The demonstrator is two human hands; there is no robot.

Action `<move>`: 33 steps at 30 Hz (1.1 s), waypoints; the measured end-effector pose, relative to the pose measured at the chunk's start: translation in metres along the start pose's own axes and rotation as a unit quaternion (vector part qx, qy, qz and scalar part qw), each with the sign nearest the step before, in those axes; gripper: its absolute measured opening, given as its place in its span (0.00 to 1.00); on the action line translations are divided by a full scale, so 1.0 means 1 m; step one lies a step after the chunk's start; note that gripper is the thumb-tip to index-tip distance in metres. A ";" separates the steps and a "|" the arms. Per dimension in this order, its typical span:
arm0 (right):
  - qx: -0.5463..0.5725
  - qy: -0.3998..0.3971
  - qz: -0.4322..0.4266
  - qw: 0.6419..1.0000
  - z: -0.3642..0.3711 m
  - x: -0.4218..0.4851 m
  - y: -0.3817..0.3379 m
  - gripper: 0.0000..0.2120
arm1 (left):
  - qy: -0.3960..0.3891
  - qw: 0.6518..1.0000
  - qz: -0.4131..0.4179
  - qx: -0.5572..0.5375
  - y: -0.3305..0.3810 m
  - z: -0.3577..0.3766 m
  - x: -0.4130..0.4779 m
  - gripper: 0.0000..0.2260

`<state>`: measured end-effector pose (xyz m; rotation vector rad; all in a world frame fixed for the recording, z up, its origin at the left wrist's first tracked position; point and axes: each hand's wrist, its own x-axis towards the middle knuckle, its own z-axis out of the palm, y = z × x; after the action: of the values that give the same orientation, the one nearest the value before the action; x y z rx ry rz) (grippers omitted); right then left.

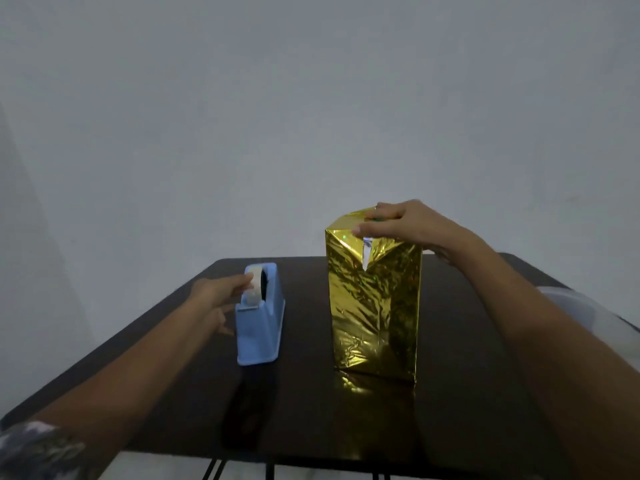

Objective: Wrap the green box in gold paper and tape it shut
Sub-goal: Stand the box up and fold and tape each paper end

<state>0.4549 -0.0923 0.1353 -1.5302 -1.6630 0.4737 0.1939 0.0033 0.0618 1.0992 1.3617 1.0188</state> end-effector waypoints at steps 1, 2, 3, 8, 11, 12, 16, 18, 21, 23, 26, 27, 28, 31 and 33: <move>0.009 0.002 0.000 1.000 0.000 -0.001 -0.001 0.22 | -0.014 1.000 -0.011 0.003 -0.001 -0.002 -0.004 0.06; 0.018 0.004 0.001 1.000 0.000 -0.002 -0.002 0.21 | -0.028 0.999 -0.022 0.004 -0.001 -0.004 -0.008 0.07; 0.022 0.006 0.003 1.000 0.001 -0.003 -0.003 0.20 | -0.035 0.999 -0.032 0.001 -0.004 -0.007 -0.011 0.07; 0.034 0.011 0.010 0.999 0.002 -0.003 -0.004 0.19 | -0.029 0.997 -0.033 -0.065 -0.013 -0.002 -0.024 0.14; 0.046 0.006 0.013 0.999 0.002 -0.007 -0.006 0.18 | -0.032 0.996 -0.008 -0.089 -0.016 -0.001 -0.027 0.16; 0.049 0.008 0.015 0.999 0.001 -0.007 -0.006 0.18 | -0.035 0.995 -0.003 -0.091 -0.016 -0.002 -0.027 0.15; 0.054 0.020 0.019 0.998 0.001 -0.008 -0.005 0.16 | -0.033 0.996 -0.017 -0.082 -0.012 0.000 -0.024 0.08; 0.056 0.024 0.016 0.998 0.001 -0.008 -0.005 0.18 | -0.020 0.997 -0.002 -0.080 -0.011 0.001 -0.021 0.07; 0.056 0.026 0.013 0.998 0.003 -0.009 -0.007 0.19 | 0.001 0.995 0.025 -0.093 -0.016 0.002 -0.021 0.05; 0.061 0.028 0.016 0.998 0.003 -0.009 -0.007 0.19 | 0.031 0.993 0.044 -0.108 -0.023 0.001 -0.022 0.09; 0.060 0.026 0.017 0.998 0.002 -0.010 -0.008 0.20 | 0.039 0.988 0.062 -0.135 -0.035 -0.001 -0.025 0.16; 0.059 0.025 0.018 0.998 0.002 -0.010 -0.008 0.20 | 0.039 0.987 0.065 -0.142 -0.038 -0.002 -0.026 0.16; 0.059 0.024 0.018 0.998 0.002 -0.010 -0.008 0.20 | 0.042 0.985 0.069 -0.151 -0.041 -0.001 -0.028 0.15; 0.055 0.024 0.015 0.998 0.002 -0.011 -0.008 0.20 | 0.048 0.981 0.084 -0.168 -0.049 0.002 -0.029 0.08; 0.055 0.025 0.013 0.998 0.002 -0.011 -0.007 0.19 | 0.052 0.979 0.087 -0.177 -0.053 0.004 -0.031 0.05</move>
<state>0.4484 -0.1037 0.1359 -1.4733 -1.5553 0.5290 0.1947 -0.0379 0.0167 0.9157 1.1211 1.4043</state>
